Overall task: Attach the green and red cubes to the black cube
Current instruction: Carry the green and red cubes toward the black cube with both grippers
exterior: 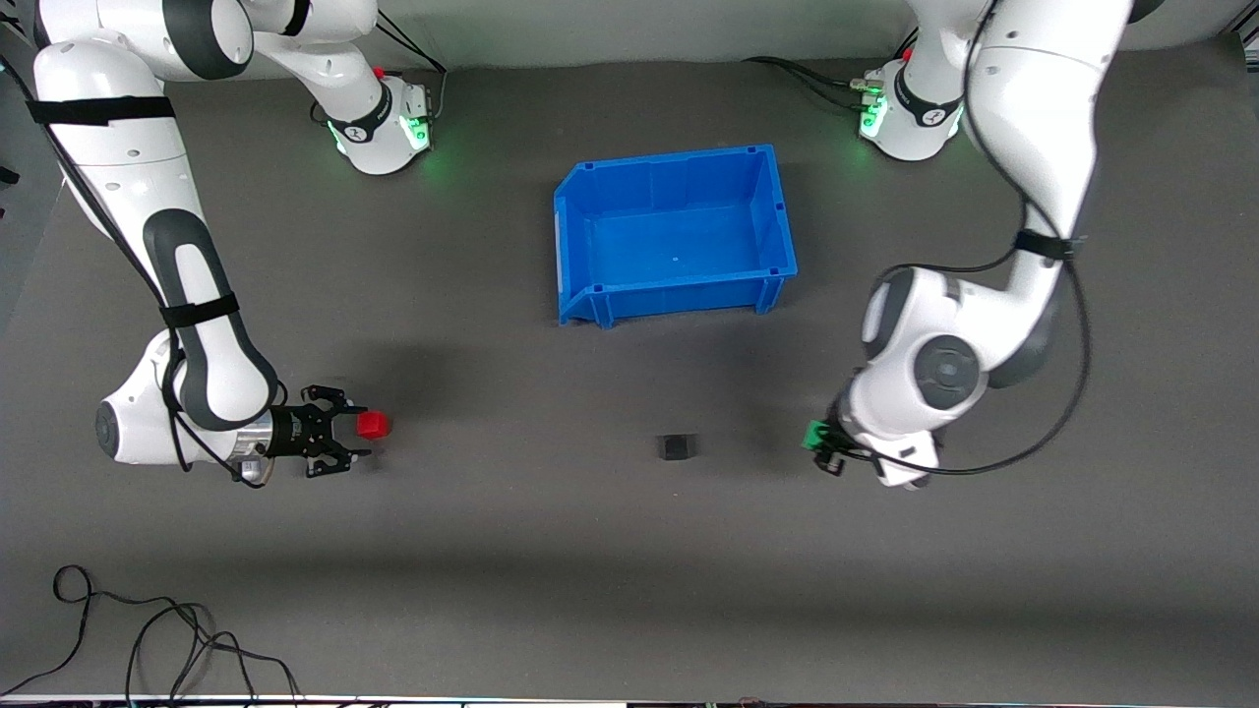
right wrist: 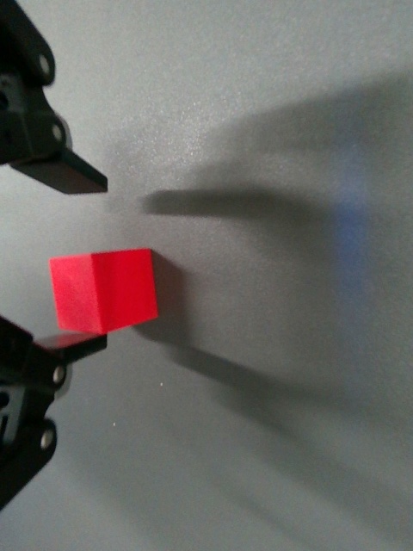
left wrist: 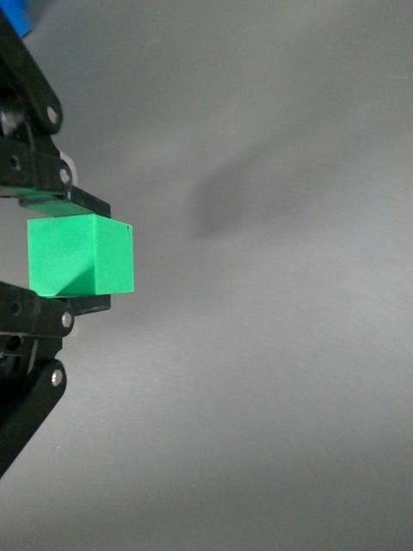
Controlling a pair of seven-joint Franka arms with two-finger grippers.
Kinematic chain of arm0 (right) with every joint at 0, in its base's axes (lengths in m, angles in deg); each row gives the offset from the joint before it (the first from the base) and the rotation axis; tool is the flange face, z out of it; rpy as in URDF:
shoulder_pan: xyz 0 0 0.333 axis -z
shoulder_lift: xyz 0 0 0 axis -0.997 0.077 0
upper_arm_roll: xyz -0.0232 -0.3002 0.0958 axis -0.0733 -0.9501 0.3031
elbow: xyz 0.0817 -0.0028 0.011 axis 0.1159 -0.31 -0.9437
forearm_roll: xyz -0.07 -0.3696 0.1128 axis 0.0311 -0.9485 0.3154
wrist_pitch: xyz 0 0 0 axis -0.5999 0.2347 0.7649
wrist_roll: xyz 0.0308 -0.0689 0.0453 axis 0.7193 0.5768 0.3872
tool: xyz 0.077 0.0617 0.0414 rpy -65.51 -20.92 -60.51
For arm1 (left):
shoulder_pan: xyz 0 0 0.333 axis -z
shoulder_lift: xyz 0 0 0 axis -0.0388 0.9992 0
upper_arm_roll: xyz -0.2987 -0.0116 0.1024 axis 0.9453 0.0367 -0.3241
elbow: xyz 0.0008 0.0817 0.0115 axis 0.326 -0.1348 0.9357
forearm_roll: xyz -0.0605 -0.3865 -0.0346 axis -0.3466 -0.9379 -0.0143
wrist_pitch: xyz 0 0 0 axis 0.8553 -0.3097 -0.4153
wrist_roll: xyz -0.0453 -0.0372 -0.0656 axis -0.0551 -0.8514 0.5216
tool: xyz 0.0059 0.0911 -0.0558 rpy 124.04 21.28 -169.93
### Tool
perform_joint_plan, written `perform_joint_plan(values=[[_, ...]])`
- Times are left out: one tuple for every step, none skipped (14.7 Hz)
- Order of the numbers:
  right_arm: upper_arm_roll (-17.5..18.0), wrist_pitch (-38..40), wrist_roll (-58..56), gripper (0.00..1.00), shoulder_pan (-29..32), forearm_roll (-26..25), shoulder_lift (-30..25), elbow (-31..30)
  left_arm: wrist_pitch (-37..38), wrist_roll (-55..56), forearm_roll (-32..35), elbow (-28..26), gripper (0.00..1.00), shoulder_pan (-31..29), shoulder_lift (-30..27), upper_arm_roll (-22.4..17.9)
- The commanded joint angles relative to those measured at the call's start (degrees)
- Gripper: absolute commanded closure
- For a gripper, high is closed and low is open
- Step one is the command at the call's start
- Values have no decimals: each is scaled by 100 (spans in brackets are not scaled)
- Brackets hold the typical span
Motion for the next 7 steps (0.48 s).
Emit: perform_joint_plan(values=[[-4,-148,116,60,-93,152,-33,-95,-403,960,-120,210,78,291,283,-95],[-4,-148,116,69,-93,152,-33,-86,-657,1258,-112,228,78,318,397,-95],[-4,-148,116,74,-93,152,-33,-86,-817,1461,-103,272,78,336,520,-95],[-4,-148,116,76,-93,152,-42,-86,-862,1576,-103,359,78,423,652,-86],[-4,-139,124,76,-93,152,-68,-78,-871,1656,-129,447,78,520,758,-86],[14,-130,151,76,-154,143,-112,-43,-871,1761,-129,491,78,538,811,-86],[14,-130,307,80,-311,143,-165,10,-871,1893,-129,544,78,538,881,-86]])
